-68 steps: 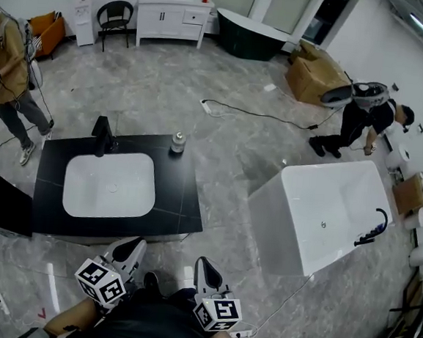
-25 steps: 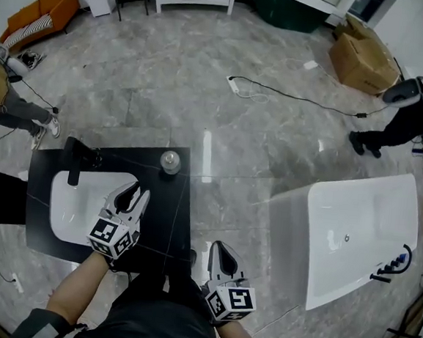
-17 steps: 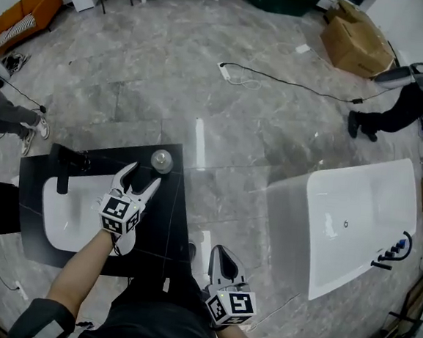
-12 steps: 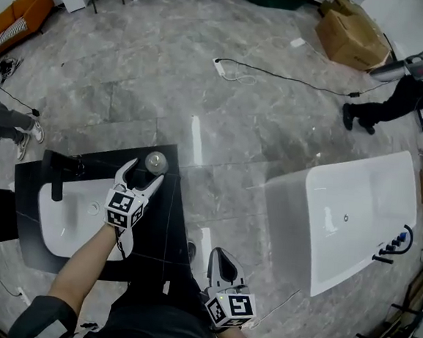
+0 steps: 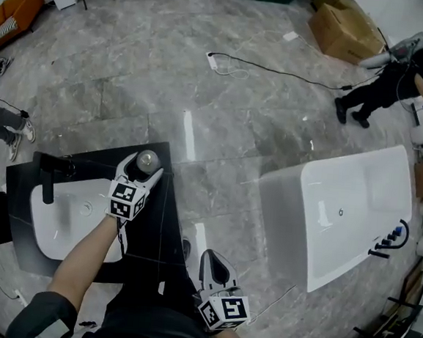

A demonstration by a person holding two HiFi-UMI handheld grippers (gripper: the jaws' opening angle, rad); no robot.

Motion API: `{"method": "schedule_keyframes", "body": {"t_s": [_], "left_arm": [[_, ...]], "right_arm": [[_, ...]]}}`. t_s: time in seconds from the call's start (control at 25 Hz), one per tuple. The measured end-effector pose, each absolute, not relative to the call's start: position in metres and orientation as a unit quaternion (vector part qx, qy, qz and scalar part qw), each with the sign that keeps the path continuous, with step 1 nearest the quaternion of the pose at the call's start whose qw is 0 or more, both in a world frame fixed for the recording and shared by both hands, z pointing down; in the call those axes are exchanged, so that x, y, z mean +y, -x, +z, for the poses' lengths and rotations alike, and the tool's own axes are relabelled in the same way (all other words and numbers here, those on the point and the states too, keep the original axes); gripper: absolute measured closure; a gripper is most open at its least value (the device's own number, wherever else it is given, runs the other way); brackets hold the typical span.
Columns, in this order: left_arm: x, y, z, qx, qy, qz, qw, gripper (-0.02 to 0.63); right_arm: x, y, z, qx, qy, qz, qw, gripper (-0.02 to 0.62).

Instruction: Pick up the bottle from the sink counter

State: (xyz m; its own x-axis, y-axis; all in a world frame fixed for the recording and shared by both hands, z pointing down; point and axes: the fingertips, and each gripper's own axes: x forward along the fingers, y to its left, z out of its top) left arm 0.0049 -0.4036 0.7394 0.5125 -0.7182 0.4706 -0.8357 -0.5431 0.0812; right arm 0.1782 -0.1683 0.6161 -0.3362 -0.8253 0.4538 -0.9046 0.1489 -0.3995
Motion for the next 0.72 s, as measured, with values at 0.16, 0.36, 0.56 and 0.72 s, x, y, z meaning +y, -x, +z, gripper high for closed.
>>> {"method": "schedule_keyframes", "body": {"t_s": [0.16,0.36,0.56,0.72], "left_arm": [[-0.409,-0.003,0.743,-0.465,-0.851,0.199,0.142,0.271],[-0.404,-0.002,0.744,-0.463,-0.847,0.211,0.152,0.275],[-0.388,0.002,0.732,-0.455,-0.852,0.202,0.161,0.275],[-0.370,0.004,0.714,-0.449,-0.857,0.195,0.161,0.275]], "right_arm": [[-0.166,-0.175,0.619,-0.757,-0.570,0.313,0.066,0.589],[-0.165,-0.175,0.616,-0.758,-0.570,0.311,0.069,0.589],[-0.165,-0.172,0.611,-0.764,-0.563,0.306,0.068,0.589],[-0.165,-0.166,0.602,-0.770,-0.558,0.302,0.064,0.589]]}}
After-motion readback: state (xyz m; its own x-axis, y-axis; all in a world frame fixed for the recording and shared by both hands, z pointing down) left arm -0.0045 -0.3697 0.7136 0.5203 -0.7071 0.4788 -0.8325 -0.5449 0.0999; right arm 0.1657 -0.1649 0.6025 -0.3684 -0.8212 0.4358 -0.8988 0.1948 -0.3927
